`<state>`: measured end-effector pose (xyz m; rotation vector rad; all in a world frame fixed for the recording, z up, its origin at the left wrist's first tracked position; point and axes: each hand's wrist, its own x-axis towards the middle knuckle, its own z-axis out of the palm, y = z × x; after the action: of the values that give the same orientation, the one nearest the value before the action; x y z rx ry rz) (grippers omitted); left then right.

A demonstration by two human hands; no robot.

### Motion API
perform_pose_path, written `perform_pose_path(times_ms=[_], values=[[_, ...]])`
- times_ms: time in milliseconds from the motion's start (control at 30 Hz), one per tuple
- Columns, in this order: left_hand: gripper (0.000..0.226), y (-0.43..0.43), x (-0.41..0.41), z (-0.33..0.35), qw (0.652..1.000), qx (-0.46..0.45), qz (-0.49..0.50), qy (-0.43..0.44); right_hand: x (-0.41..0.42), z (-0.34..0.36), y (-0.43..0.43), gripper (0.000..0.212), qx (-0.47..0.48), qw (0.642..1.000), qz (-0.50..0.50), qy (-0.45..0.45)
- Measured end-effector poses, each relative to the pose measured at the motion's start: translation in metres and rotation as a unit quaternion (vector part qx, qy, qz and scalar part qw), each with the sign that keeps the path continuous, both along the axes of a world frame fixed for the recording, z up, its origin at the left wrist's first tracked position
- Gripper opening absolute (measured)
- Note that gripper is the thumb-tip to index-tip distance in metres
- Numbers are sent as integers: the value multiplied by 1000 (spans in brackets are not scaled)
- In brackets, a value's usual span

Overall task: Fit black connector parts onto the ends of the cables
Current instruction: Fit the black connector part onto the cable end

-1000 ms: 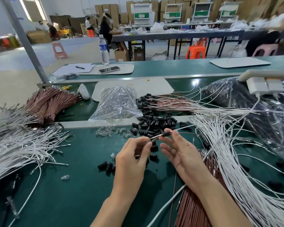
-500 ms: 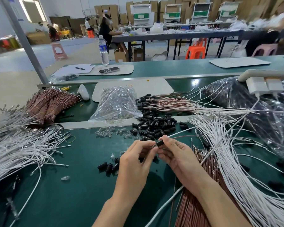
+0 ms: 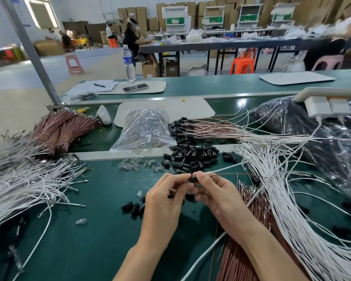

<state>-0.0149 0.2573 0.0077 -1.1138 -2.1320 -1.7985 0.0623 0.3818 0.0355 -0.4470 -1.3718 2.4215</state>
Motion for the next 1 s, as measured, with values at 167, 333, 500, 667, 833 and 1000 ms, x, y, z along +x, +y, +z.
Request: perform_pose_path(times_ms=[167, 333, 500, 667, 833, 1000], values=[[16, -1, 0, 1, 1000, -18, 22, 13, 2, -1, 4, 14, -10, 998, -63, 7], [23, -1, 3, 1, 998, -55, 16, 8, 1, -1, -1, 23, 66, 996, -56, 4], [19, -1, 3, -1, 998, -60, 15, 6, 0, -3, -1, 13, 70, 997, -41, 6], [23, 0, 2, 0, 996, -81, 25, -3, -3, -4, -1, 29, 76, 995, -67, 1], [29, -2, 1, 1, 992, -108, 60, -25, -2, -6, -1, 28, 70, 996, -56, 13], [44, 0, 4, 3, 977, -179, 112, 24, -2, -7, -2, 29, 89, 994, -55, 10]])
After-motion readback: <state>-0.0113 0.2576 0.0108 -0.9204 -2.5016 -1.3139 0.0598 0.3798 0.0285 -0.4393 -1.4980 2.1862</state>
